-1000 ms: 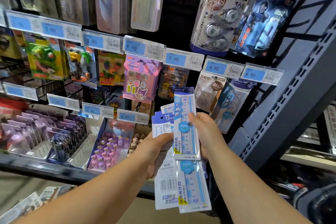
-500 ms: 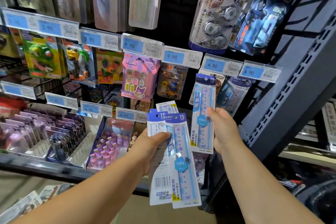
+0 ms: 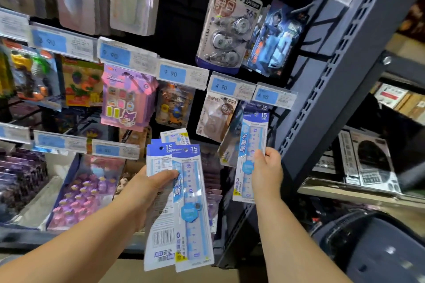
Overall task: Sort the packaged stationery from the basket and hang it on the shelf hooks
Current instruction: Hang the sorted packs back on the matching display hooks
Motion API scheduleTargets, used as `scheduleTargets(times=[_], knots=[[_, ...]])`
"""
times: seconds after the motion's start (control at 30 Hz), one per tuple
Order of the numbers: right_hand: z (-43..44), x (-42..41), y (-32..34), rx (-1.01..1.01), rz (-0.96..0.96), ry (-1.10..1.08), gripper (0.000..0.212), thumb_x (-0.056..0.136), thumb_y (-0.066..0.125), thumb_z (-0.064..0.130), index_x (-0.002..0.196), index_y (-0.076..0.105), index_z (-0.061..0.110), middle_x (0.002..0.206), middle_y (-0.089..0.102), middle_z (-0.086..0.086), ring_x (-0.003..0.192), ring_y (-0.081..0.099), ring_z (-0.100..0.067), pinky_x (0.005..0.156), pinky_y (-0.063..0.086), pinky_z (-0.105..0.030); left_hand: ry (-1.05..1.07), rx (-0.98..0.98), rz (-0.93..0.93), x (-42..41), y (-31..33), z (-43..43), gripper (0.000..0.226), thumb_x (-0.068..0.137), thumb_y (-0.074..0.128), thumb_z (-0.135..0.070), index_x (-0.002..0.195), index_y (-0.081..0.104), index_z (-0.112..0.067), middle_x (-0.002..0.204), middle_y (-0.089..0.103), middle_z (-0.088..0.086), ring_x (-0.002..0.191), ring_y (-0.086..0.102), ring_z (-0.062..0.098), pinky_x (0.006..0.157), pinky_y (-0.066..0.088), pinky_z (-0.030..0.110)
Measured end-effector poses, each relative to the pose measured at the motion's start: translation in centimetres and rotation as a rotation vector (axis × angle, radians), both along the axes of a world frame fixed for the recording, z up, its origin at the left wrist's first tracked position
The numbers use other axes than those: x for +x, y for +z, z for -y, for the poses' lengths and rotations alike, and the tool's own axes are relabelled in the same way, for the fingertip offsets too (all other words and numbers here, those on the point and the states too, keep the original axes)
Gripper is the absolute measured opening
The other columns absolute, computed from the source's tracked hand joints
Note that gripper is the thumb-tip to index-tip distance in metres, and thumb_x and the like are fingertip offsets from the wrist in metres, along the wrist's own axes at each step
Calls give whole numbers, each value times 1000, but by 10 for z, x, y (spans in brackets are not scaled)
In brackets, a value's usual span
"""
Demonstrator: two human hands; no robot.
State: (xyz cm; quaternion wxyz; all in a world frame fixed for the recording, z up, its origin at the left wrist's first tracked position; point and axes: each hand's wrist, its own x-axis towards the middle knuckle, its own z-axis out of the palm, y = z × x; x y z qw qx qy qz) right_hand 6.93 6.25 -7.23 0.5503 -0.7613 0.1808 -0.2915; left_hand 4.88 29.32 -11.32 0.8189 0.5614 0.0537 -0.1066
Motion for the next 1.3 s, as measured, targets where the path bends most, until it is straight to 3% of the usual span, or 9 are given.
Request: scheduleTargets(times=[0.13,0.23,0.37,0.5,0.67,0.87,1.17,1.3], knots=[[10,0,7,34,79,-90,12,100,47,25,103,52,16,100,64,-1,84,62,-15,62,44,-23,-25,-8,8,1,2,9,26,91,63,-12,116,60,-13,96,75,16,82,72,36,70,57,45],[10,5,12,9,79,-60,13,100,46,26,104,52,16,100,65,-1,85,63,-14,62,45,-24,-42,-12,18,2,5,12,27,91,62,-13,117,58,-13,96,75,16,82,73,36,65,57,42],[10,13,15,18,64,-58,12,100,46,27,103,52,17,99,64,0,80,62,-9,58,44,-22,-54,-1,35,6,10,17,28,91,62,-13,119,58,-12,98,74,17,84,72,37,73,58,47],[7,19,17,68,60,-72,11,100,46,28,103,51,20,97,62,3,77,60,-5,57,45,-22,-34,-2,23,9,13,19,25,91,62,-10,116,60,-11,94,75,16,74,73,31,64,57,40],[2,22,11,81,73,-100,14,101,44,28,107,51,17,99,62,1,73,57,-1,50,39,-15,-30,3,11,11,11,16,25,91,63,-13,116,60,-14,95,75,15,77,73,33,69,57,44],[-4,26,10,29,80,-126,19,101,43,31,111,51,16,103,62,-1,80,60,-14,54,42,-21,-27,3,12,14,14,15,23,91,63,-13,114,59,-15,95,75,14,78,73,33,69,57,44],[-8,26,3,55,85,-157,23,101,44,30,116,53,15,103,61,0,83,60,-15,53,40,-18,-21,-15,16,16,16,13,24,91,64,-13,114,58,-14,95,75,16,82,72,37,74,58,50],[-7,30,7,55,57,-145,15,100,45,29,107,53,18,100,61,1,82,60,-15,53,41,-19,-22,-17,21,17,14,13,25,91,64,-13,115,58,-15,95,75,16,83,72,37,75,58,50]])
